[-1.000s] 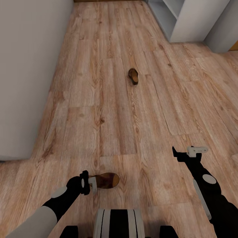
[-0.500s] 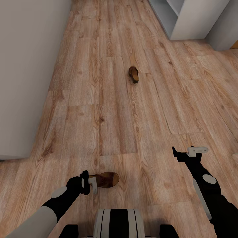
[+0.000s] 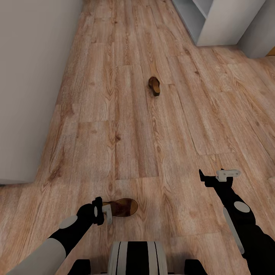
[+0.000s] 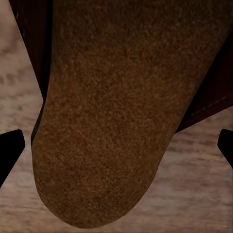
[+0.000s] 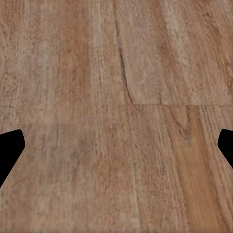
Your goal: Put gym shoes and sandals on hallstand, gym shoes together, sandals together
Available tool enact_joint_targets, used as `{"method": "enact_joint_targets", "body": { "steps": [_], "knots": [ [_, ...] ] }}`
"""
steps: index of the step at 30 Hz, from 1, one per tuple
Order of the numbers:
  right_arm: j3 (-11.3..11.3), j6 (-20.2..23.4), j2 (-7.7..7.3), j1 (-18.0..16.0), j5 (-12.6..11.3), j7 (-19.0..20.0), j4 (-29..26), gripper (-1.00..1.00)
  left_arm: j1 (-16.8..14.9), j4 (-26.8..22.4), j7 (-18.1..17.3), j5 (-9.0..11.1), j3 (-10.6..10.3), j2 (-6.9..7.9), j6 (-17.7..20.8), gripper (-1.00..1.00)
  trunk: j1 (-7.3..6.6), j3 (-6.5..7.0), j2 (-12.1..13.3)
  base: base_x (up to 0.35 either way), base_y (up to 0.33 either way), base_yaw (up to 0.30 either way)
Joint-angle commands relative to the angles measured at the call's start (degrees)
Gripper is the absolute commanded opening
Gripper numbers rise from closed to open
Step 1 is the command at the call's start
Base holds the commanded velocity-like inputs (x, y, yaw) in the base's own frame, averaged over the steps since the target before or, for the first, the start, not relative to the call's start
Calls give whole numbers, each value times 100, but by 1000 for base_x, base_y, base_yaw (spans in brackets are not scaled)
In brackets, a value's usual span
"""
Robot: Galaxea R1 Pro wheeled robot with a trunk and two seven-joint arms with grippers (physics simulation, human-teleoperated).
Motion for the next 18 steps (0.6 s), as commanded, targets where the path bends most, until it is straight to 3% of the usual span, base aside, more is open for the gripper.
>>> {"method": "enact_joint_targets", "body": {
  "steps": [1, 10, 18],
  "knots": [
    [-3, 33, -1, -1, 1, 10, -9, 100, -2, -13, -31, -34, -23, 4, 23, 100, -1, -3, -1, 0, 0, 0],
    [-3, 33, -1, -1, 1, 10, -9, 100, -2, -13, -31, -34, -23, -2, 48, 100, -1, -4, -1, 74, 0, 0],
    [-3, 33, -1, -1, 3, 10, -9, 100, -2, -13, -33, -34, -45, -3, 331, 100, -1, -4, -1, 57, 0, 0]
  ]
}}
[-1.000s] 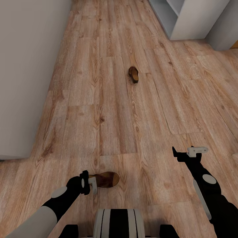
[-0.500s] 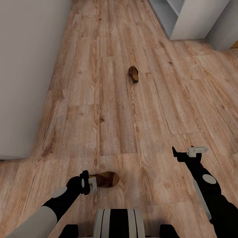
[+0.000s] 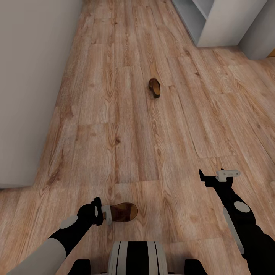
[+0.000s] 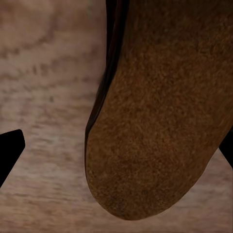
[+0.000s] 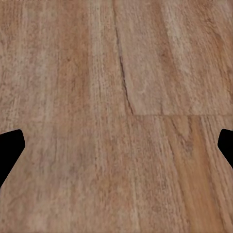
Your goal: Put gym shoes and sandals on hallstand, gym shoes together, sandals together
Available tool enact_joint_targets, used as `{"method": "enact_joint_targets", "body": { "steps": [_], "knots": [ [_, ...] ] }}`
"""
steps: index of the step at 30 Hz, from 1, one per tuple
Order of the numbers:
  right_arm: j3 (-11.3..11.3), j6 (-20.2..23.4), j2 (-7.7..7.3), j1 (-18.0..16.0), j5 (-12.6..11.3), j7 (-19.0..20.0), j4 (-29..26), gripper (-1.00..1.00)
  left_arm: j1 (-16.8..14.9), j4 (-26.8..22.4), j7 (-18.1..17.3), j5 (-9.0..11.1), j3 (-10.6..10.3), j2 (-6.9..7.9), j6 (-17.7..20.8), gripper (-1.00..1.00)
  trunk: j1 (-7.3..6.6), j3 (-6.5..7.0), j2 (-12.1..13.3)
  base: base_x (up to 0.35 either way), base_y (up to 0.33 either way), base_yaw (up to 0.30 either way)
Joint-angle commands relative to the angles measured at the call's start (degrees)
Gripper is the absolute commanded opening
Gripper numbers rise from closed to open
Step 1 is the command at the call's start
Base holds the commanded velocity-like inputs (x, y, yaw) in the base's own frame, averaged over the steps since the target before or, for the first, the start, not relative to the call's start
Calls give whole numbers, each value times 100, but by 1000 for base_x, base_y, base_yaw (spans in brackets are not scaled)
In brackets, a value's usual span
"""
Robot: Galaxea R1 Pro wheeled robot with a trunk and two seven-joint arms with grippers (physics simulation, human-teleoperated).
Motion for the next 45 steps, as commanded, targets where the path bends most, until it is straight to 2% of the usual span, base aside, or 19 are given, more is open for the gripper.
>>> {"method": "enact_joint_targets", "body": {
  "steps": [1, 28, 29, 33, 45],
  "knots": [
    [-3, 33, -1, -1, 1, 10, -9, 100, -3, -12, -34, -39, -23, 5, 30, 100, -1, -3, -1, 10, 0, 0],
    [-3, 33, -1, -1, -4, 10, -18, 100, -3, -10, 2, -39, -23, 5, 65, 100, -1, -3, -1, 1, 0, 0],
    [-3, 33, -1, -1, -4, 10, -18, 100, -3, -9, 41, -39, -16, 5, 65, -100, -1, -3, -1, 0, 0, 0],
    [-3, 33, -1, -1, -5, 10, -18, 100, -3, -4, 320, -39, 5, 0, 73, -100, -1, -3, -1, 0, 0, 0],
    [-3, 33, -1, -1, 1, 10, -18, 100, -3, -4, 363, -39, 8, -2, 74, -100, -1, -3, -1, 0, 0, 0]
  ]
}}
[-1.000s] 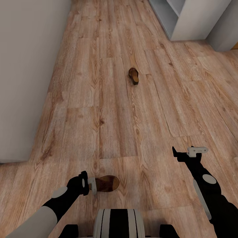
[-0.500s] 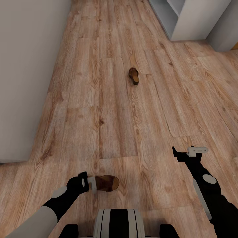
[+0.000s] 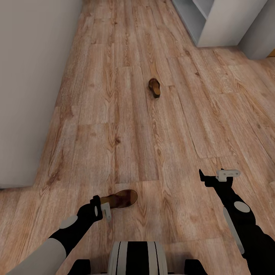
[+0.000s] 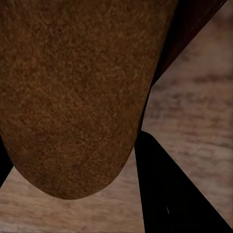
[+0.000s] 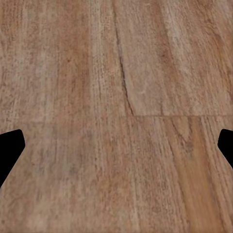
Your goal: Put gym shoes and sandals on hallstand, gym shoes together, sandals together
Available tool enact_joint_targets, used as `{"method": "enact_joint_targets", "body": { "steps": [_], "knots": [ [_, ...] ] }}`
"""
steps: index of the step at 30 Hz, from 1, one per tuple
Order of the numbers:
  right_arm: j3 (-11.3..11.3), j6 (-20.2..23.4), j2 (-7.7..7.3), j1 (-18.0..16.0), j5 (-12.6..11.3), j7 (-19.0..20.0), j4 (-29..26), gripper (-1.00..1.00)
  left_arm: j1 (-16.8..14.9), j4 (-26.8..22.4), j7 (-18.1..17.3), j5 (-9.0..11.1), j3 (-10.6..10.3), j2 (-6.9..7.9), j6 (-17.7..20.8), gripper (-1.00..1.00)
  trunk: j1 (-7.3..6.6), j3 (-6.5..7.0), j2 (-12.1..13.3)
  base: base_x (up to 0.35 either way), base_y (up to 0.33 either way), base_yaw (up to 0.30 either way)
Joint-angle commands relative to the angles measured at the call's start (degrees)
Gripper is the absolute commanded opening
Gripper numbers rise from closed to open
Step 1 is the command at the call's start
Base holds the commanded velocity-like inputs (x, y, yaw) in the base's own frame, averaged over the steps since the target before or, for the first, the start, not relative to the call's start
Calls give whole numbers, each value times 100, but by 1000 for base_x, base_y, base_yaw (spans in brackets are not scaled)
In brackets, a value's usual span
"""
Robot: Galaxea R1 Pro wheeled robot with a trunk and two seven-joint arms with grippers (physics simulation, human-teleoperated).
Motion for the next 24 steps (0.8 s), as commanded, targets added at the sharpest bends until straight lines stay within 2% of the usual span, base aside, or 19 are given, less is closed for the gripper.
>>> {"method": "enact_joint_targets", "body": {
  "steps": [1, 24],
  "knots": [
    [-3, 33, -1, -1, 1, 10, -9, 100, -3, -12, -48, -74, -23, 8, 9, -100, -1, -3, -1, 0, 0, 0],
    [-15, 33, -1, -1, -6, 10, -9, 100, -3, -21, -49, -74, -33, 9, 18, -100, -1, -3, -1, 0, 0, 0]
  ]
}}
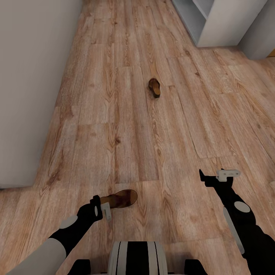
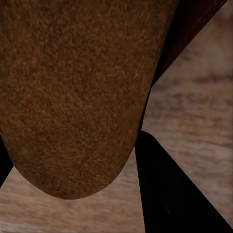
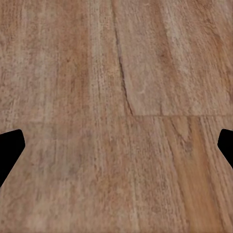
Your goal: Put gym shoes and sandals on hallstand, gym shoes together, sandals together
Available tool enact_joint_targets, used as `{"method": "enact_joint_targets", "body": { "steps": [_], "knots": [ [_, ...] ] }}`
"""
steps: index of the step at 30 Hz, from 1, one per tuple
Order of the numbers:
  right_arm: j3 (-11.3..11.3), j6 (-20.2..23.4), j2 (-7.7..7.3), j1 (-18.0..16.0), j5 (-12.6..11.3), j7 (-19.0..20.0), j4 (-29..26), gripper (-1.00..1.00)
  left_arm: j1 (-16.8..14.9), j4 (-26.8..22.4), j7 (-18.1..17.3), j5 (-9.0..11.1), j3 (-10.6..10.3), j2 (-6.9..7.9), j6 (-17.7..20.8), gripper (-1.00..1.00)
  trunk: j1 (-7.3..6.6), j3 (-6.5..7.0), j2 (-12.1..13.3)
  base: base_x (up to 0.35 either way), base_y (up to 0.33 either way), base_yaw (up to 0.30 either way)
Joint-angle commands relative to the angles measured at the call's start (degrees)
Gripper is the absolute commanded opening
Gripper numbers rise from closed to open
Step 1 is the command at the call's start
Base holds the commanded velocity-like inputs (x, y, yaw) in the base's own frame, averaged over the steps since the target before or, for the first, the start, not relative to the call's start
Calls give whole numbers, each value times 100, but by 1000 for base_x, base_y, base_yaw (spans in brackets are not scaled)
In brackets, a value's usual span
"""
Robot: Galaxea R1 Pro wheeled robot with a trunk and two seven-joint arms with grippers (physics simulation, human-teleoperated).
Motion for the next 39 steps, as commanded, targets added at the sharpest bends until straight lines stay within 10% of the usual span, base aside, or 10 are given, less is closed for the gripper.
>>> {"method": "enact_joint_targets", "body": {
  "steps": [1, 18, 34, 39],
  "knots": [
    [-6, 33, -1, -1, 0, 10, -9, 100, -3, -13, -52, -66, -23, 5, 13, -100, -1, -3, -1, 0, 0, 0],
    [-117, 29, -1, -1, -1, 10, -18, 100, -7, -259, -56, -7, 169, 14, 296, -100, -32, 262, 15, 0, 0, 0],
    [-116, 39, -1, -1, 8, 2, -18, 100, -3, -258, -48, 80, 2421, 7, 291, -100, -73, 617, 36, 0, 0, 0],
    [-114, 52, -1, -1, 15, 1, -18, 100, -3, -251, -33, 640, 2883, 16, 274, -100, -86, 728, 43, 0, 0, 0]
  ]
}}
